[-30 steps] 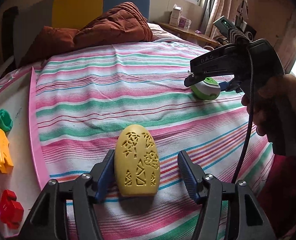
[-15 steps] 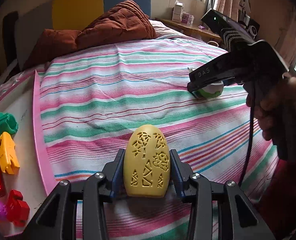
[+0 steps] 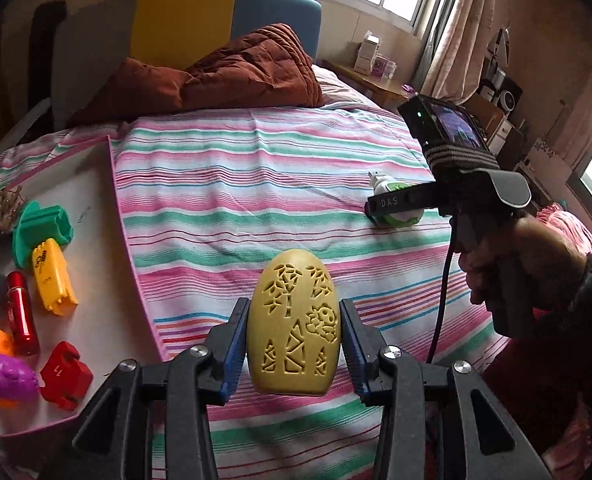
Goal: Organize rigid objects
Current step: 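Carry the yellow sponge into the tray and open the left gripper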
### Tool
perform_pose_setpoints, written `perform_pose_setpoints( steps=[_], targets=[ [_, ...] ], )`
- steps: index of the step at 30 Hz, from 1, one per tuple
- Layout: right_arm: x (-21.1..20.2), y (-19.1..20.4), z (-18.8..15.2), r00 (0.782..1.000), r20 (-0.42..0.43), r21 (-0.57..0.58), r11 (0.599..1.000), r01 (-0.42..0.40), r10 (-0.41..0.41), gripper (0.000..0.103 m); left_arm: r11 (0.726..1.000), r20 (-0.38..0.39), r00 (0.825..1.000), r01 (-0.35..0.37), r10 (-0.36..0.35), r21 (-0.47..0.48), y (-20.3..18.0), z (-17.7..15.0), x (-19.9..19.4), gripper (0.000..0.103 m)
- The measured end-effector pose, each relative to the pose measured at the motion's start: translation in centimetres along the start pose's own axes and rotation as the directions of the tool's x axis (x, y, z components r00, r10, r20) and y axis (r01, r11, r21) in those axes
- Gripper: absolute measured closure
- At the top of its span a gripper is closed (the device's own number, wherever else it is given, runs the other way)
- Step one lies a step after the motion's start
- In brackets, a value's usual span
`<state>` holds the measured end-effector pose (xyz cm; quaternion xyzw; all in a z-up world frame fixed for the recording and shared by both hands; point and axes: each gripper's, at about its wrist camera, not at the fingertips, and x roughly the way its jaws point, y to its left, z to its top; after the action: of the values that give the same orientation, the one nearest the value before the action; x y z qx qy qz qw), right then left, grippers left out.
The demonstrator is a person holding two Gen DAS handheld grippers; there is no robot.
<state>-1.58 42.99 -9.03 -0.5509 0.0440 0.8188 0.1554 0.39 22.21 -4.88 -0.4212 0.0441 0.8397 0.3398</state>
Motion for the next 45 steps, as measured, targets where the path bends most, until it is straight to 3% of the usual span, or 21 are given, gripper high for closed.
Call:
perform_pose_setpoints(
  steps=[8, 17, 25, 32, 45],
  targets=[
    [-0.4, 0.1, -0.4, 0.999, 0.021, -0.033, 0.999, 0.029, -0.028, 0.051, 0.982, 0.043, 0.995, -0.080, 0.088, -0.171, 6.2, 1.5, -2.6, 0.059],
    [-0.2, -0.1, 0.0, 0.999, 0.022, -0.042, 0.998, 0.036, -0.035, 0.051, 0.900, -0.010, 0.986, -0.154, 0.164, -0.407, 14.2, 3.6, -2.0, 0.059],
    [-0.4, 0.1, -0.3, 0.999, 0.021, -0.046, 0.998, 0.039, -0.038, 0.051, 0.881, -0.075, 0.982, -0.187, 0.172, -0.435, 17.2, 6.3, 1.2, 0.059],
    [-0.2, 0.2, -0.1, 0.999, 0.021, -0.051, 0.998, 0.041, -0.040, 0.051, 0.860, -0.131, 0.966, -0.258, 0.223, -0.439, 18.7, 7.6, 4.3, 0.065],
    [-0.1, -0.1, 0.0, 0.999, 0.020, -0.052, 0.998, 0.040, -0.039, 0.051, 0.871, -0.072, 0.957, -0.284, 0.279, -0.401, 17.4, 8.2, 2.8, 0.062]
  ],
)
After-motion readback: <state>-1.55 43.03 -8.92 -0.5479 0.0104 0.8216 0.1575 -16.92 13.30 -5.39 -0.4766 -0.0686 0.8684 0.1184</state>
